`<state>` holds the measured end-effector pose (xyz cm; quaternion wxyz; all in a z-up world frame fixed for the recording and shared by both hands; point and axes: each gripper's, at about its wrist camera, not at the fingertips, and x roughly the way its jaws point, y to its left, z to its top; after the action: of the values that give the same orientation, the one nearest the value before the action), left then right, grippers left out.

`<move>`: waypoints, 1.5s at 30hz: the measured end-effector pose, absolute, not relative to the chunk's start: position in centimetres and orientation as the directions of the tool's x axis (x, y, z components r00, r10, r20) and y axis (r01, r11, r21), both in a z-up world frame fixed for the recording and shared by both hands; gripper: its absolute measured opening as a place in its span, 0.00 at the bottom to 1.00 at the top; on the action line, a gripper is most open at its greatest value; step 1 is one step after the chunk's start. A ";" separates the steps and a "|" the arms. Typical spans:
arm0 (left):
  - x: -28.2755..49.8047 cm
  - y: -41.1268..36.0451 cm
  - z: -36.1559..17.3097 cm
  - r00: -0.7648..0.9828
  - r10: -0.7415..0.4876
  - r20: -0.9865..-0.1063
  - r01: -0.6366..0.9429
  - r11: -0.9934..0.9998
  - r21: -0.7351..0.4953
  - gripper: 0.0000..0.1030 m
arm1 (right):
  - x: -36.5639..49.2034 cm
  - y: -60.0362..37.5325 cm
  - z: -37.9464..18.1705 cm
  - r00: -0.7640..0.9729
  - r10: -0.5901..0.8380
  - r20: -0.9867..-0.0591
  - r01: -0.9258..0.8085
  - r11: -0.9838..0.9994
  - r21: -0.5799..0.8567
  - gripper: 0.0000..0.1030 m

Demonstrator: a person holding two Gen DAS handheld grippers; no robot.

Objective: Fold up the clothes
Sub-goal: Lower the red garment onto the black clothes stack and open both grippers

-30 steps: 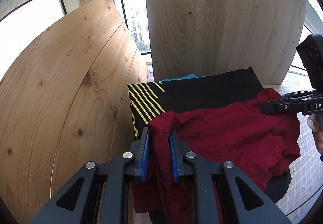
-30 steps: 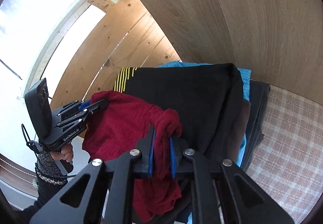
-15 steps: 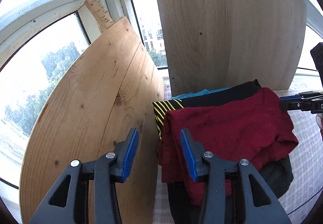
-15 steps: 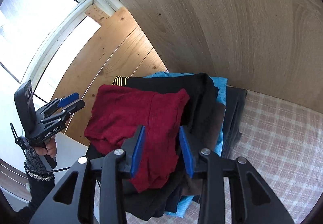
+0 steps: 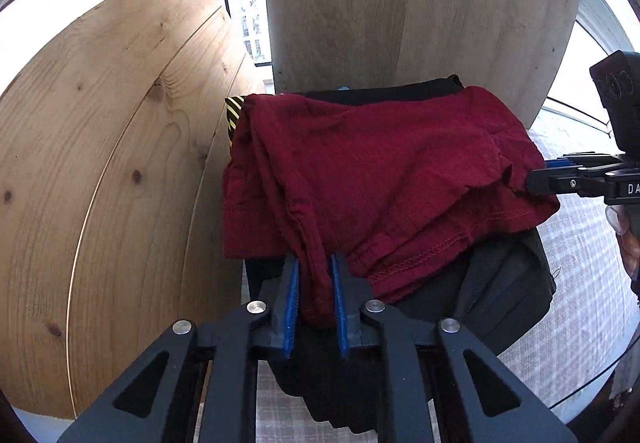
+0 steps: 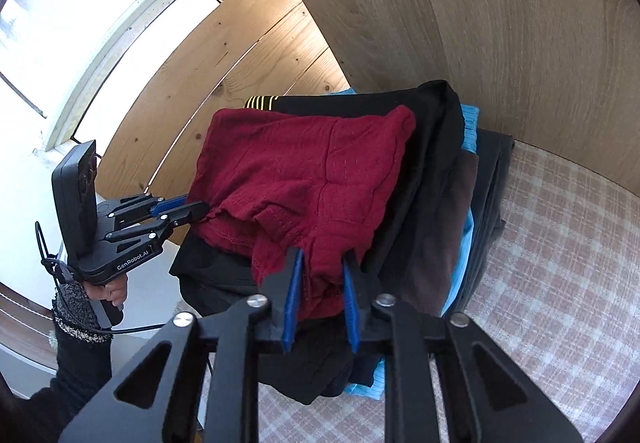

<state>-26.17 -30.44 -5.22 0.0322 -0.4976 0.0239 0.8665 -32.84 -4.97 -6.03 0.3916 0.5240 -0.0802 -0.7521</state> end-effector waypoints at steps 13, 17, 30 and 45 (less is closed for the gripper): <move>-27.4 -34.4 -1.7 -0.548 -0.037 -0.835 0.005 -0.999 0.041 0.08 | -32.4 -6.2 -6.3 -0.072 -0.634 -0.770 0.480 -0.699 0.530 0.13; -26.7 -33.3 -2.7 -0.534 0.062 -0.843 -0.054 -0.998 -0.040 0.33 | -32.2 -5.0 -6.7 -0.093 -0.637 -0.765 0.449 -0.712 0.539 0.24; -26.5 -31.9 -3.0 -0.537 0.010 -0.844 -0.081 -0.996 0.040 0.06 | -32.3 -4.6 -5.8 -0.058 -0.747 -0.662 0.474 -0.604 0.641 0.10; -28.6 -29.7 -0.8 -0.603 0.029 -0.797 -0.133 -0.989 0.064 0.24 | -31.0 -5.7 -0.8 -0.280 -0.640 -0.716 0.597 -0.700 0.393 0.24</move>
<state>-28.59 -29.69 -0.76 0.0454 -0.4432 0.0585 0.8934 -31.04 -5.68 -0.77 0.3866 0.4591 -0.0235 -0.7995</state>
